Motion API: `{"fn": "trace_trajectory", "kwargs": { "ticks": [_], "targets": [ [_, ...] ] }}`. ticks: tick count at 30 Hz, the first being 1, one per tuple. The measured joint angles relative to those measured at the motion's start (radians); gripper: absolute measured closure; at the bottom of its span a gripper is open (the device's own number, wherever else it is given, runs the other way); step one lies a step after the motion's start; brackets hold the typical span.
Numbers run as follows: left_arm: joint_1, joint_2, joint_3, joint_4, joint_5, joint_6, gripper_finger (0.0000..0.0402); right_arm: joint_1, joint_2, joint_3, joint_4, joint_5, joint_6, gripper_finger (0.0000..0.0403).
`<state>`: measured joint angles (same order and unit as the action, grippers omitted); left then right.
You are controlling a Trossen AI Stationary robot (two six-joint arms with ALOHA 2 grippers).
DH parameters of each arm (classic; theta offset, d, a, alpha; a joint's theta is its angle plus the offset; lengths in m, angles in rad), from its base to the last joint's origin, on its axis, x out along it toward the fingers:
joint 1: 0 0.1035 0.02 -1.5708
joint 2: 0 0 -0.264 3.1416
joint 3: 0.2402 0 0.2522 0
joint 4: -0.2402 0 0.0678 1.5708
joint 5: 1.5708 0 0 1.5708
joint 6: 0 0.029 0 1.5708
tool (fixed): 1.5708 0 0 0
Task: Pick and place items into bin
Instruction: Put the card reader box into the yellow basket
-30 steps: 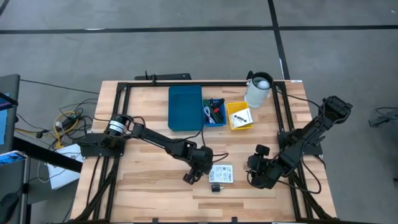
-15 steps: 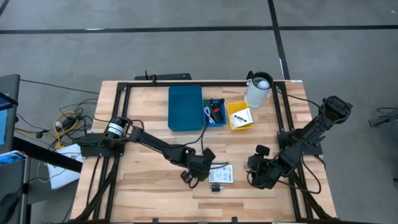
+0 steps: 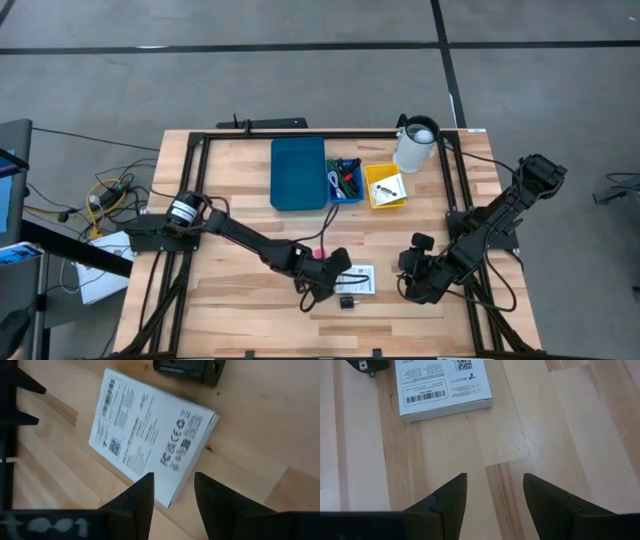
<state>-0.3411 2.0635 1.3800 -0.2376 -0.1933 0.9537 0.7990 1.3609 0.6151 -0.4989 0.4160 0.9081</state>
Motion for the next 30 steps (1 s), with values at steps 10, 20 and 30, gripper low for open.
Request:
{"fn": "trace_trajectory", "kwargs": {
  "ticks": [10, 20, 30],
  "targets": [
    [0.019, 0.000, -0.009, 0.012, 0.033, 0.000, 0.0271, 0.000, 0.000, 0.000, -0.023, 0.000, -0.001, 0.0215],
    [0.020, -0.001, -0.043, 0.032, 0.037, 0.009, 0.0271, 0.000, 0.000, 0.000, -0.022, 0.000, -0.001, 0.0217],
    [0.020, -0.001, -0.043, 0.074, 0.054, 0.035, 0.0271, 0.000, 0.000, 0.000, -0.021, -0.002, -0.001, 0.0214]
  ]
}}
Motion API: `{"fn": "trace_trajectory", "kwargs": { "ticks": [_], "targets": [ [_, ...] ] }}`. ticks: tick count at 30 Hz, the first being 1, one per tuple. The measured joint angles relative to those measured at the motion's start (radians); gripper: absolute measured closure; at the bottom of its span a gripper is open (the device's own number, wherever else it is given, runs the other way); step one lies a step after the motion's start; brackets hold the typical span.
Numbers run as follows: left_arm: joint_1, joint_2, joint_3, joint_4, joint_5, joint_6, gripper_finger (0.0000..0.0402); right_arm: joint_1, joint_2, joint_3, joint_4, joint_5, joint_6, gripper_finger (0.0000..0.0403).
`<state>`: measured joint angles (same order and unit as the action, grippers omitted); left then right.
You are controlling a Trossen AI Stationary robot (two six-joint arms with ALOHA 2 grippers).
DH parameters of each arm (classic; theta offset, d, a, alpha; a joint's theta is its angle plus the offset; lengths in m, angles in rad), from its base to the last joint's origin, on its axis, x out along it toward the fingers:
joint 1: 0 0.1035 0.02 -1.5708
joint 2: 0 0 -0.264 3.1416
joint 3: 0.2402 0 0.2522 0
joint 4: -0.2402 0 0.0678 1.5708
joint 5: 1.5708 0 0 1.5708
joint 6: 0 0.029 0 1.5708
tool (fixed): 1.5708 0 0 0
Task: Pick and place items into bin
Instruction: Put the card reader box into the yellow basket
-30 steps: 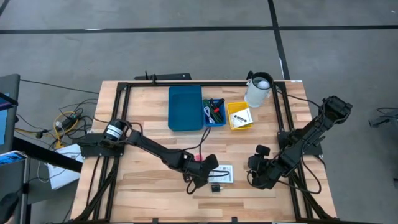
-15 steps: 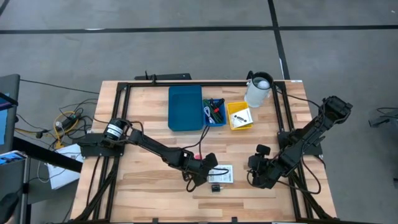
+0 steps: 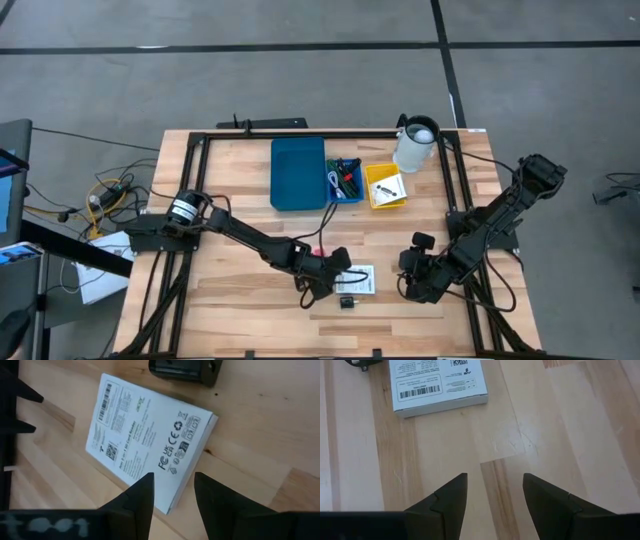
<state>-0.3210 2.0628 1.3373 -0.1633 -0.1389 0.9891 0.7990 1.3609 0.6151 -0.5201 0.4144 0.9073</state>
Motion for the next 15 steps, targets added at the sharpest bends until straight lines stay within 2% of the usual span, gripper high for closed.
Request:
{"fn": "trace_trajectory", "kwargs": {
  "ticks": [7, 15],
  "targets": [
    [0.000, 0.000, 0.000, 0.000, 0.003, -0.002, 0.0271, 0.000, 0.000, 0.000, 0.000, -0.012, 0.000, 0.0216],
    [-0.008, 0.071, 0.015, 0.046, -0.017, 0.001, 0.0272, -0.003, 0.000, 0.000, 0.012, -0.022, 0.000, 0.0214]
  ]
}}
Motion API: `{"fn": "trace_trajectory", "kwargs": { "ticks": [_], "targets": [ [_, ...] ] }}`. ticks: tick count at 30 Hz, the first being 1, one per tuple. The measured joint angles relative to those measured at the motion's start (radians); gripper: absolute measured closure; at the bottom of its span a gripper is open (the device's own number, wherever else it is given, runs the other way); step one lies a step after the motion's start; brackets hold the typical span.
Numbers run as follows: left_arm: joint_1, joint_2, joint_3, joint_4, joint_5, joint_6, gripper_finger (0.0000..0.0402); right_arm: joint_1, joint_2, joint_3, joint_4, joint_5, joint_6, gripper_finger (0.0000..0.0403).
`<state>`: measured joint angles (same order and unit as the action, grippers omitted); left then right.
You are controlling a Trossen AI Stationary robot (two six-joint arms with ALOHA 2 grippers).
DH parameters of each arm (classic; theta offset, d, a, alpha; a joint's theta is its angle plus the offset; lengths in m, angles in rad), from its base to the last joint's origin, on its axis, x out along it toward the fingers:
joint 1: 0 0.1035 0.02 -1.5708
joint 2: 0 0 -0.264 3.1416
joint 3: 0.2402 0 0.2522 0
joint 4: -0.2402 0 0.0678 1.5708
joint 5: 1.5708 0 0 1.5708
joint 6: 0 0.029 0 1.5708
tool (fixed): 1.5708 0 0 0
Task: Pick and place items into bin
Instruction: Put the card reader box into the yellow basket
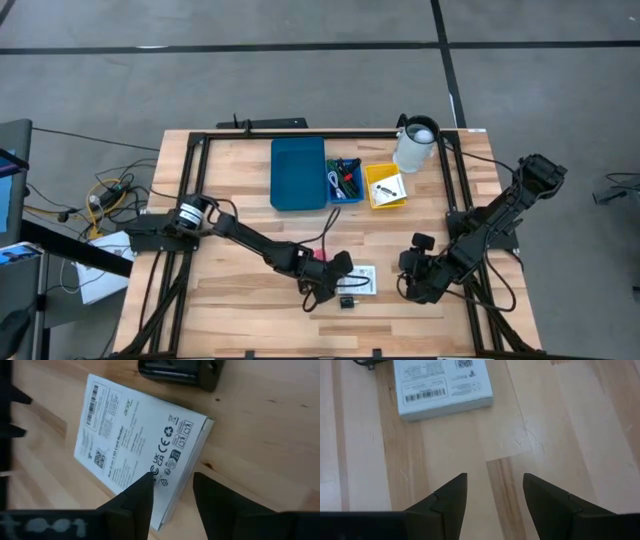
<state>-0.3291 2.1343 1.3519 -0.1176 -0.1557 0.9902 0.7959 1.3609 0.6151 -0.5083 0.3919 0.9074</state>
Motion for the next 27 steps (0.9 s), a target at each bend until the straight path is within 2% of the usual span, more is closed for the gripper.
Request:
{"fn": "trace_trajectory", "kwargs": {
  "ticks": [4, 12, 22, 27],
  "targets": [
    [-0.006, 0.020, 0.002, 0.022, -0.025, 0.005, 0.0272, 0.000, 0.000, 0.000, 0.003, -0.005, 0.000, 0.0217],
    [-0.008, 0.023, 0.001, 0.012, -0.003, 0.017, 0.0277, -0.007, 0.000, 0.000, 0.025, -0.005, 0.001, 0.0216],
    [-0.008, 0.025, 0.001, -0.029, -0.010, -0.072, 0.0388, -0.016, 0.000, 0.000, 0.078, -0.001, 0.001, 0.0220],
    [-0.009, 0.024, 0.000, -0.040, -0.010, -0.097, 0.0391, -0.031, 0.000, 0.000, 0.077, 0.001, 0.008, 0.0220]
  ]
}}
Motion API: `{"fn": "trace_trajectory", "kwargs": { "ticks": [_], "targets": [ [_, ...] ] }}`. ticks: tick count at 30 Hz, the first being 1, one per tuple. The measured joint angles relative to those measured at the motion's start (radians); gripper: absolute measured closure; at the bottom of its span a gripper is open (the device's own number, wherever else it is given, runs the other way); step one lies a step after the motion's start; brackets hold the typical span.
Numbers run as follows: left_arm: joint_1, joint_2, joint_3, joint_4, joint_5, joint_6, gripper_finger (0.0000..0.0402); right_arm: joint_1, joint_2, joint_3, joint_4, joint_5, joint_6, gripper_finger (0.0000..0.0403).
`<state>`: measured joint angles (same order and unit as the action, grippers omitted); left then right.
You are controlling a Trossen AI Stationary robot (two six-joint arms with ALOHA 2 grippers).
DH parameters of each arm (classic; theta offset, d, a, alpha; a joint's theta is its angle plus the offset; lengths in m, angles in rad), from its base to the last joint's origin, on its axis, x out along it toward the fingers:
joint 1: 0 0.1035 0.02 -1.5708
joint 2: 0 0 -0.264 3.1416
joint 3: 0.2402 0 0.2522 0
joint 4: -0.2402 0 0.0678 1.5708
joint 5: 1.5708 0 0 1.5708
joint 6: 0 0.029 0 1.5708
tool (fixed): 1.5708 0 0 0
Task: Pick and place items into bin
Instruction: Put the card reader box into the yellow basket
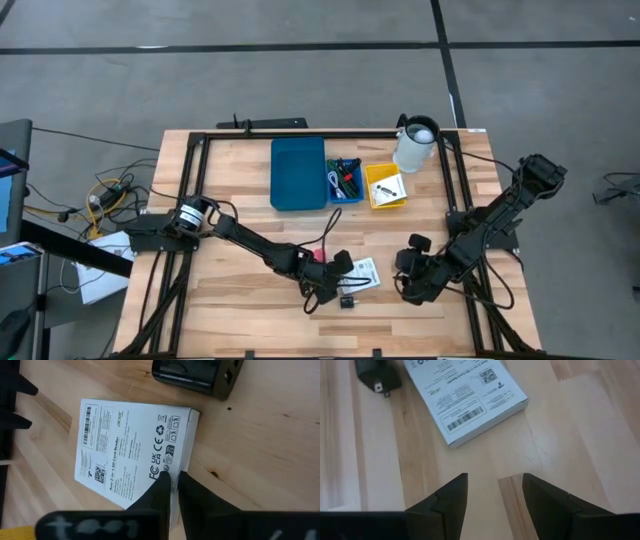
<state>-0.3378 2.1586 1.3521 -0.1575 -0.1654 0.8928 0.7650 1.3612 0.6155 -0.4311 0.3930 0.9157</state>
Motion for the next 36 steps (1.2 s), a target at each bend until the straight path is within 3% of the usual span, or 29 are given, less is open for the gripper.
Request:
{"fn": "trace_trajectory", "kwargs": {
  "ticks": [16, 25, 36],
  "targets": [
    [0.001, 0.009, -0.009, -0.015, 0.016, -0.047, 0.0401, -0.083, 0.000, 0.000, 0.091, -0.012, 0.004, 0.0220],
    [0.002, 0.014, -0.008, -0.012, 0.040, -0.060, 0.0401, -0.093, 0.000, 0.000, 0.125, -0.014, 0.149, 0.0205],
    [-0.002, 0.014, -0.003, -0.038, 0.073, -0.142, 0.0401, -0.093, 0.000, 0.000, 0.127, -0.002, 0.168, 0.0200]
  ]
}}
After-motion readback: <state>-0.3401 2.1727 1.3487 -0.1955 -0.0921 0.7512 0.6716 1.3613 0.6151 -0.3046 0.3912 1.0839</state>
